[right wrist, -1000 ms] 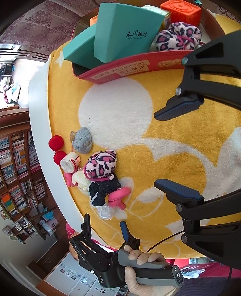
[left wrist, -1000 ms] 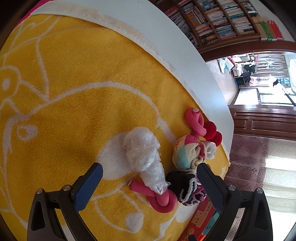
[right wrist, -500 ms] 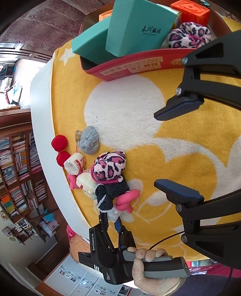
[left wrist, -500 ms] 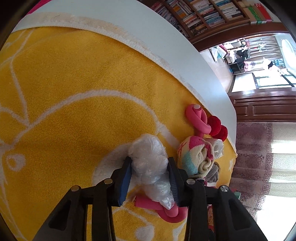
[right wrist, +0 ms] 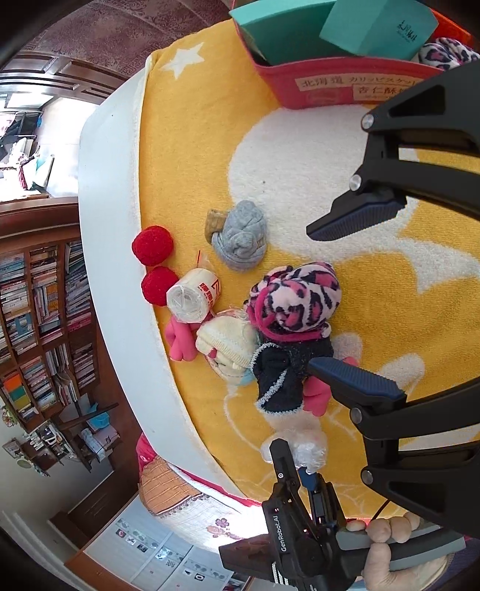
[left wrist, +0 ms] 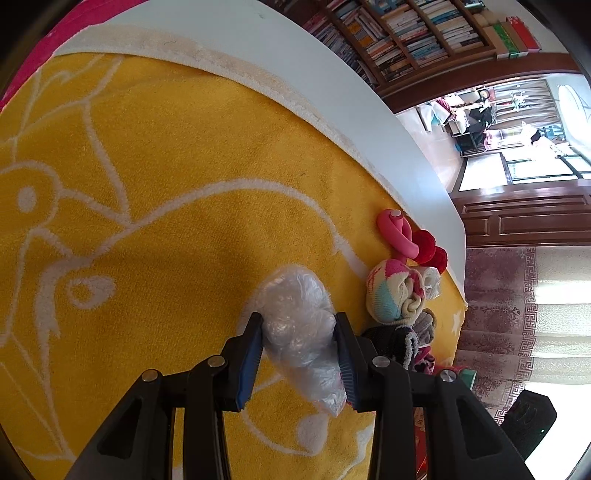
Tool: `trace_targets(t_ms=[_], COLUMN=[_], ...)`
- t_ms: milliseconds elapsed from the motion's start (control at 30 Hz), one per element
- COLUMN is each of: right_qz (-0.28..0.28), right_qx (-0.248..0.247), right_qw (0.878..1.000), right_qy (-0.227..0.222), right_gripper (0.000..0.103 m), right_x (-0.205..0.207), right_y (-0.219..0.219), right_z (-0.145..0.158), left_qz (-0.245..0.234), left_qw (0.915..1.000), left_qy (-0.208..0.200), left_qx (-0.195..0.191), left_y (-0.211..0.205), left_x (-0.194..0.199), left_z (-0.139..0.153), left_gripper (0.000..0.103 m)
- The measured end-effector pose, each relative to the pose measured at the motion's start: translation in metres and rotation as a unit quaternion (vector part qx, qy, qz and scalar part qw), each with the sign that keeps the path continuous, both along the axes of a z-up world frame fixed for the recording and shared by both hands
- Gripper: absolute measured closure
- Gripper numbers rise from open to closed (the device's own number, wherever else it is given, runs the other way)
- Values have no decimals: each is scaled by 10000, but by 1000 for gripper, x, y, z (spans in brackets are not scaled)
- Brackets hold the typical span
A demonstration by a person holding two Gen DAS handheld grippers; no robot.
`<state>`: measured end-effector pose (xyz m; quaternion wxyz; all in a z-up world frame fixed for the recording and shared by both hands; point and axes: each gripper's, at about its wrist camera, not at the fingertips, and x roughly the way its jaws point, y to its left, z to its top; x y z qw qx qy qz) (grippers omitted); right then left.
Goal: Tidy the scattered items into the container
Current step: 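Grasp clear plastic bag with left gripper while right grasps pink leopard ball, then carry plastic bag with left gripper while right carries leopard ball over tin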
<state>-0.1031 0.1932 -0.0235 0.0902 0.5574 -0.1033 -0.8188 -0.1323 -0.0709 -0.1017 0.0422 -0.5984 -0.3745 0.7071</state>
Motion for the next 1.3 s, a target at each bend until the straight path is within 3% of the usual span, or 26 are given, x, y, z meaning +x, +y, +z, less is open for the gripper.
trace_targets(t_ms=[67, 100, 133, 200, 733, 967, 1300], right_qz=[103, 160, 186, 141, -29, -260, -999], right_qx=[187, 253, 249, 181, -283, -256, -127], right_qw=[9998, 9995, 9994, 9996, 9980, 9963, 9924], right_qy=[3, -54, -144, -151, 570, 779, 701], right_gripper=[39, 54, 60, 62, 64, 64, 64], right_x=[-7, -10, -12, -11, 54, 101, 169], right_y=[-7, -10, -11, -11, 25, 66, 153], right_z=[-7, -12, -17, -18, 56, 80, 86], left_qz=[8, 6, -6, -58, -443, -806, -1527], left_qw=[10000, 10000, 10000, 10000, 9987, 9960, 9870], left_qy=[3, 4, 8, 9, 242, 378, 436], left_qx=[23, 28, 29, 38, 63, 100, 263], left_y=[-1, -2, -1, 0, 42, 88, 178], left_x=[5, 7, 9, 14, 38, 52, 81], left_z=[2, 3, 4, 5, 41, 58, 76], left_gripper=[63, 63, 63, 63, 63, 63, 63])
